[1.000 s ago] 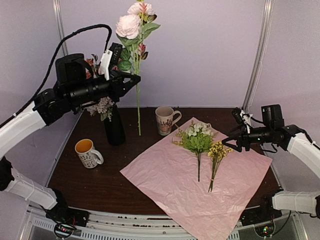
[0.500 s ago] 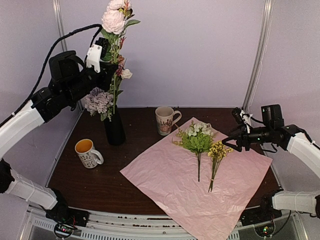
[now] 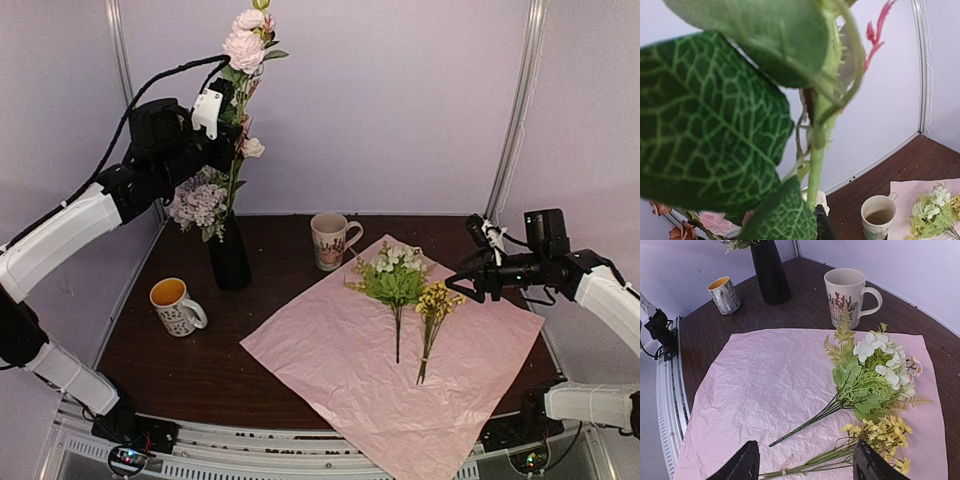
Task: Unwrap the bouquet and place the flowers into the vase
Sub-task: Place the fake flower in the vase.
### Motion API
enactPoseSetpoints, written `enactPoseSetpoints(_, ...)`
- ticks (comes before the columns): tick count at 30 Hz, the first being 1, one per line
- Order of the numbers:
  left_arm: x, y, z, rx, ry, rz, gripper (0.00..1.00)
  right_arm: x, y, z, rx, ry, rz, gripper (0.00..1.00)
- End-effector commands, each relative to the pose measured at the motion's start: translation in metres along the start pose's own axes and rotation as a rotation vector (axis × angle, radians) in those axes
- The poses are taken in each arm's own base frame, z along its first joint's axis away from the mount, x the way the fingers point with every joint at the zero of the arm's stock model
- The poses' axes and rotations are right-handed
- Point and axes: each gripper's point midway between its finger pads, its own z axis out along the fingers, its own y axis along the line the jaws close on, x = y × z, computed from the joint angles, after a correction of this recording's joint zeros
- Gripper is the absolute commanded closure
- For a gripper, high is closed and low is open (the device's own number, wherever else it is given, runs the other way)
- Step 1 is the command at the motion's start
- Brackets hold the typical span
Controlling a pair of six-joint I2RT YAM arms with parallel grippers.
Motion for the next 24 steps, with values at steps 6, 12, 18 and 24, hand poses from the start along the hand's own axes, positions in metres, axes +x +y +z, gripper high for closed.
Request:
enactPoseSetpoints(6, -0.028, -0.004, 0.020, 0.051, -0.111, 0.064, 1.00, -0.003, -0.001, -0.004, 0.008, -0.019, -0.022, 0.36)
enactPoseSetpoints(12, -0.008, -0.004, 0.029, 0.049, -0.043, 0.103, 1.00, -0.003, -0.002, -0.005, 0.011, -0.021, -0.022, 0.35)
enactPoseSetpoints(18, 0.002, -0.005, 0.023, 0.058, -0.006, 0.111, 1.00, -0.003, -0.003, -0.005, 0.010, -0.019, -0.020, 0.35)
enactPoseSetpoints(24, -0.011, -0.005, 0.011, 0.088, 0.001, 0.099, 1.00, -0.001, -0.003, -0.003, 0.002, -0.011, -0.010, 0.35)
